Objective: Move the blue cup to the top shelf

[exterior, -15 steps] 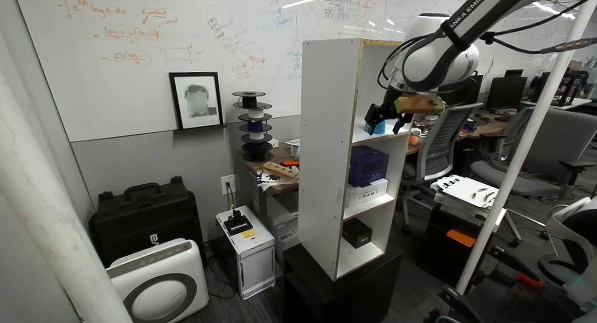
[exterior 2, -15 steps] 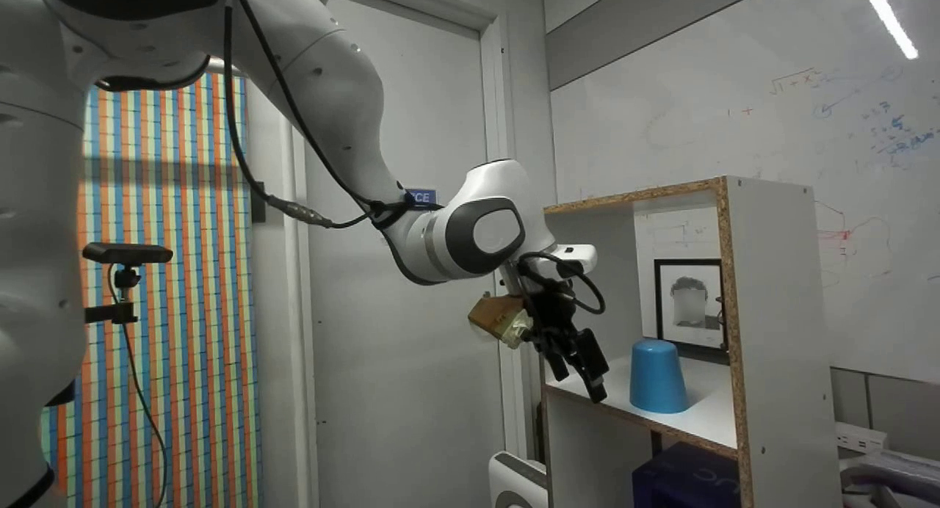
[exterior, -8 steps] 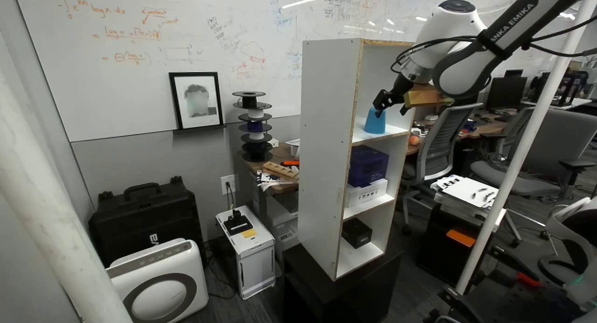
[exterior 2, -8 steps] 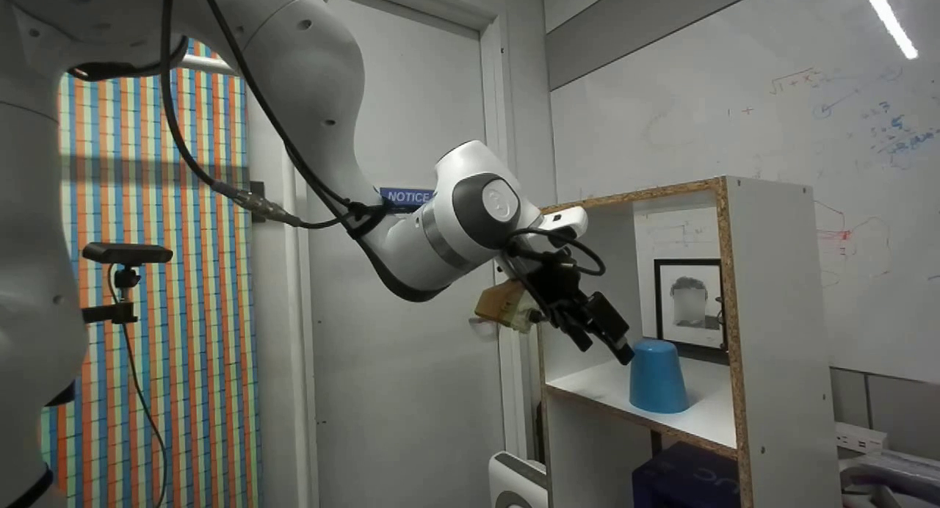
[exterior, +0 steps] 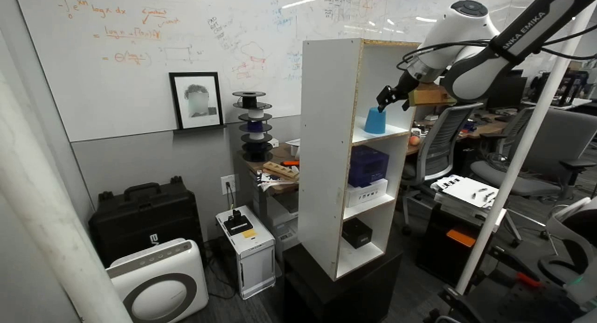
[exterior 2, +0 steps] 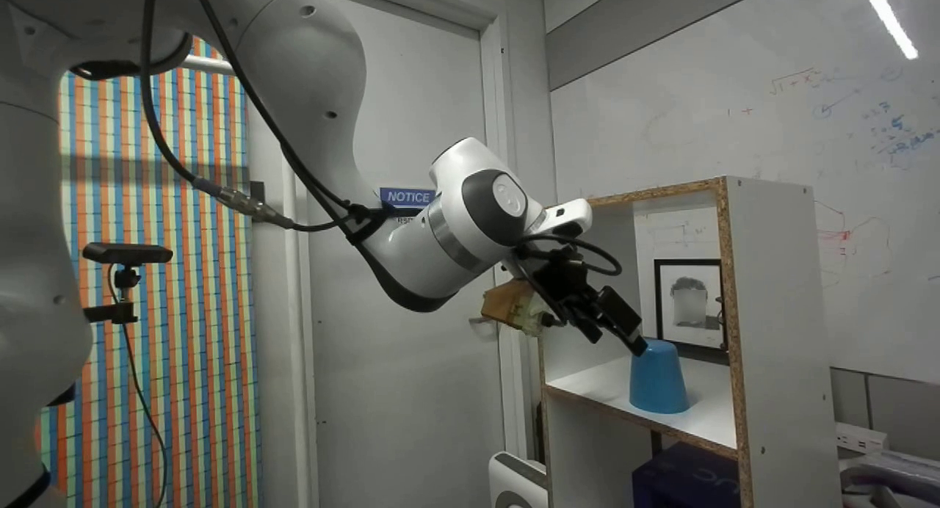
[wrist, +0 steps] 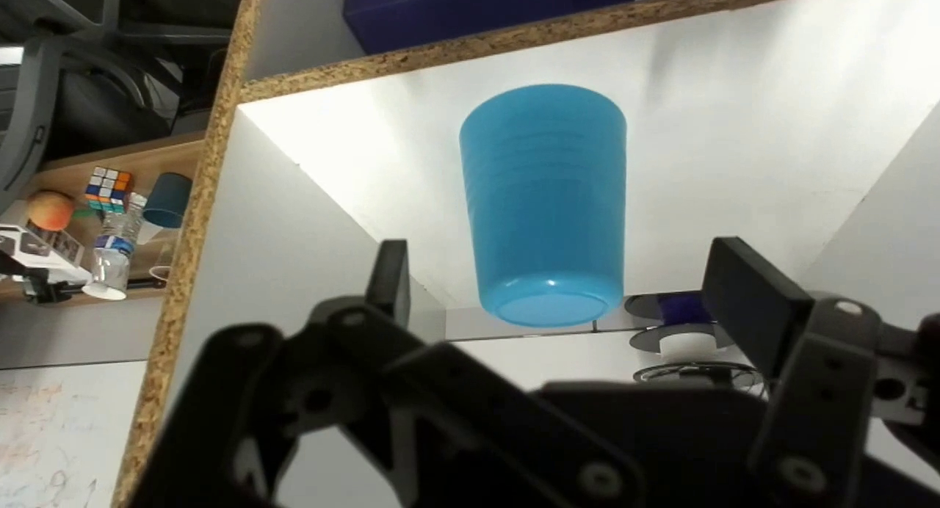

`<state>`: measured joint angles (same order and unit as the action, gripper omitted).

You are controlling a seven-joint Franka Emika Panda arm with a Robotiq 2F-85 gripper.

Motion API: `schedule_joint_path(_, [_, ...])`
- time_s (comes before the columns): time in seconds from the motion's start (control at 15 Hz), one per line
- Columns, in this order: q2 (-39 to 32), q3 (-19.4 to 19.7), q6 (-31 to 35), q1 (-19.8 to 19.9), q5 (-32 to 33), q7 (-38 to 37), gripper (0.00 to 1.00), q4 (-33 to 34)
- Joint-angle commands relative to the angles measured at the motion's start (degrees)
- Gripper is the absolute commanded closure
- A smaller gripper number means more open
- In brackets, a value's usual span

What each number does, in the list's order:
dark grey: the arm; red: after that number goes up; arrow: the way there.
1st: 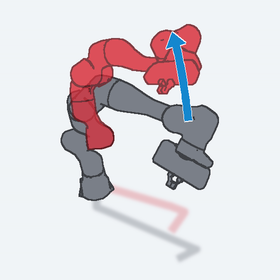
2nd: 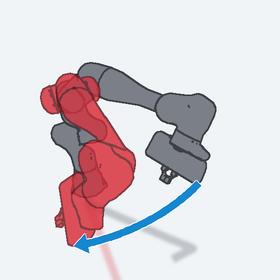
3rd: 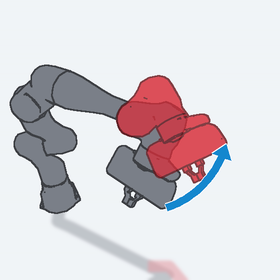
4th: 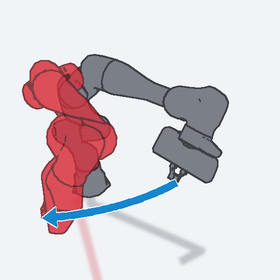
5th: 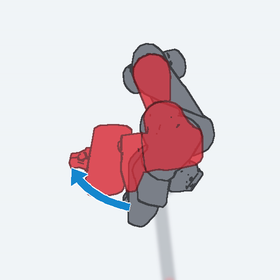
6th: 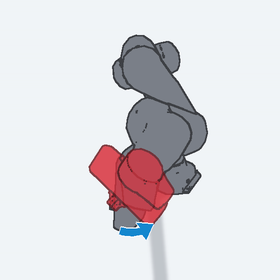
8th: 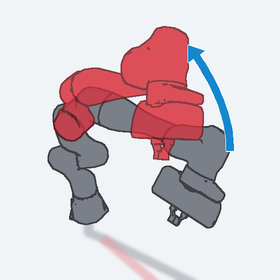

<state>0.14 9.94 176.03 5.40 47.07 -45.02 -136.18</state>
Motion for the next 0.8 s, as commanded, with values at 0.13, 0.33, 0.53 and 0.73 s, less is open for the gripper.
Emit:
schedule_joint_path(0.13, [-1.6, 1.7, 7.0, 1.3, 4.4, -3.9, 0.0, 0.6])
schedule_joint_path(0.33, [-2.9, 2.4, 9.1, 1.2, 5.0, -4.7, 0.0, 0.7])
schedule_joint_path(0.53, [-4.4, 3.0, 10.7, 0.8, 5.2, -5.6, 0.0, 1.0])
schedule_joint_path(0.73, [-5.8, 3.7, 11.8, 0.8, 4.4, -5.4, 0.0, 1.6])
